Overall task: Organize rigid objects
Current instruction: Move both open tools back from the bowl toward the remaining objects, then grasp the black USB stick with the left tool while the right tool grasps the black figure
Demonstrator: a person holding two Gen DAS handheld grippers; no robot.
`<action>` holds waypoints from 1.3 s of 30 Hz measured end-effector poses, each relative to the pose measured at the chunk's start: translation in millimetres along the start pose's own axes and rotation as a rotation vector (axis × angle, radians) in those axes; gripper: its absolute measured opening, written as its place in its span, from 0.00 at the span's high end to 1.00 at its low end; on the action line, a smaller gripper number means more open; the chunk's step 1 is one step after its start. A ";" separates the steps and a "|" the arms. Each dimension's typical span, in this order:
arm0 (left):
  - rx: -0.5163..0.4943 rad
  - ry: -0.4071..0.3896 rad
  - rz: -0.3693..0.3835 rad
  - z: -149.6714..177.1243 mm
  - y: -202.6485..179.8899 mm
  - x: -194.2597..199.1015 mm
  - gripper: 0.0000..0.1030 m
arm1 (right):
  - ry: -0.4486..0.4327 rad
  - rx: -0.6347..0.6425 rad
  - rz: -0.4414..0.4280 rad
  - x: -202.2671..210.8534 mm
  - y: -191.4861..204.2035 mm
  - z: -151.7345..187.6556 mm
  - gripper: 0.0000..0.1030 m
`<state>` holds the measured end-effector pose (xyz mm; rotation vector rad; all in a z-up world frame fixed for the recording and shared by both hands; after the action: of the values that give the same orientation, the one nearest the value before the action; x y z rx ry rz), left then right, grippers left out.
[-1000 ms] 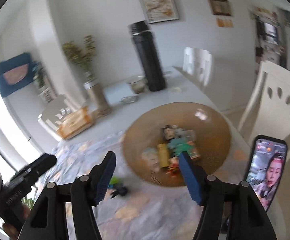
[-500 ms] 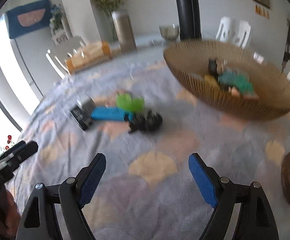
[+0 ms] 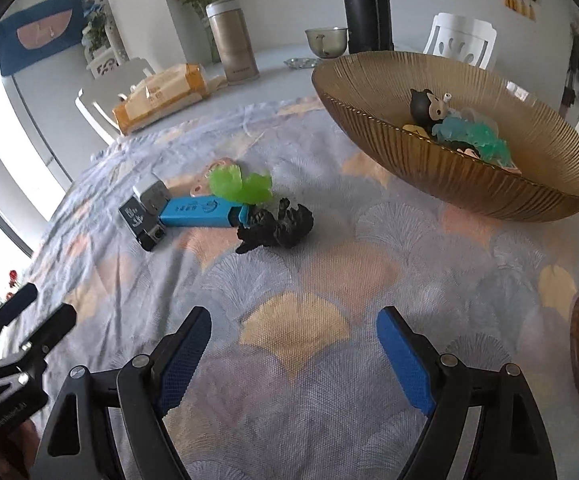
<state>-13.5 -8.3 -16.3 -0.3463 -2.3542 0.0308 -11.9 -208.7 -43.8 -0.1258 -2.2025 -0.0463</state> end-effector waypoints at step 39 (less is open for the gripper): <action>-0.002 0.213 0.051 -32.2 0.9 -72.2 0.31 | -0.029 0.070 0.019 -24.7 12.7 -36.5 0.46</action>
<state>58.3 -28.5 -42.2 -0.3912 -2.1351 0.0147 33.2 -200.9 -42.2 -0.1082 -2.2292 0.0435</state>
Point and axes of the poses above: each gripper's, at about its wrist camera, not at the fingertips, and x roughly against the way its jaws point, y to its left, z to its underside, the point moved 6 cm from there along -x, roughly the way its jaws point, and after that the axes turned 11 degrees about z, right-handed, at the moved point
